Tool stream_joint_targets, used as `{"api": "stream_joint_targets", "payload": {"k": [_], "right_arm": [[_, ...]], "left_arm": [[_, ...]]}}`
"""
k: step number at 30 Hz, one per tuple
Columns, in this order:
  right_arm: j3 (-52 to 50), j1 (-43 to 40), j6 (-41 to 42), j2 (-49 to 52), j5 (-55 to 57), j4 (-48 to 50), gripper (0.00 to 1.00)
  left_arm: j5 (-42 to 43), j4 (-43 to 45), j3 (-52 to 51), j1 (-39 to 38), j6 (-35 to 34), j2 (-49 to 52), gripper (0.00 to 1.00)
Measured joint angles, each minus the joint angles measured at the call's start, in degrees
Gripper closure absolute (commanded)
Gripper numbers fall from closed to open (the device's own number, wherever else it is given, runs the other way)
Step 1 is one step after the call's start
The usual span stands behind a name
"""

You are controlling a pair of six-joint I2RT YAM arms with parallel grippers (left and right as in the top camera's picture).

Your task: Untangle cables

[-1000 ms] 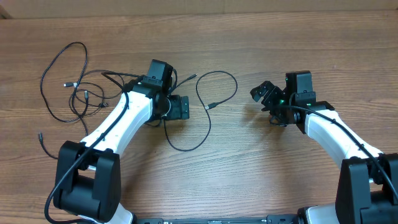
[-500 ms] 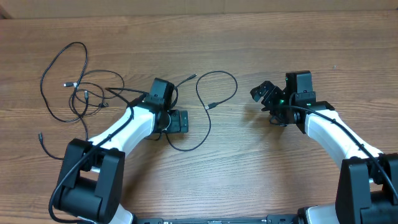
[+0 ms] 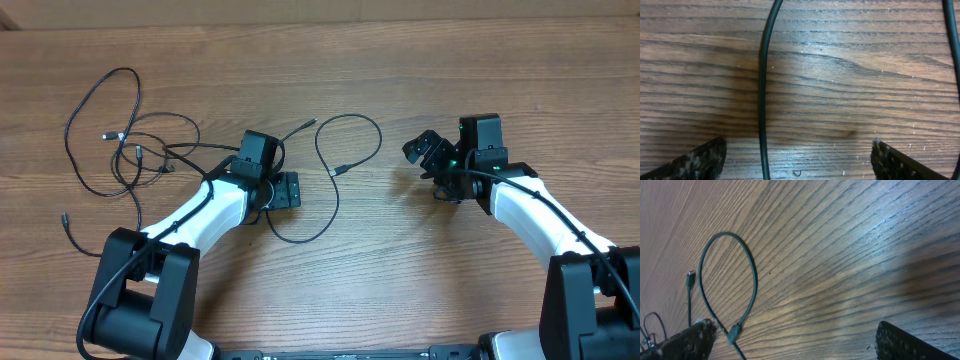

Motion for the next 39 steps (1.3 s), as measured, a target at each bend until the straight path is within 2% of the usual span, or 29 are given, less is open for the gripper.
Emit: {"api": "stream_joint_targets", "payload": {"k": [39], "right_arm": [[0.0, -0.02, -0.02, 0.0, 0.0, 0.02, 0.0]], "left_arm": [[-0.24, 0.09, -0.07, 0.0, -0.02, 0.0, 0.09]]}}
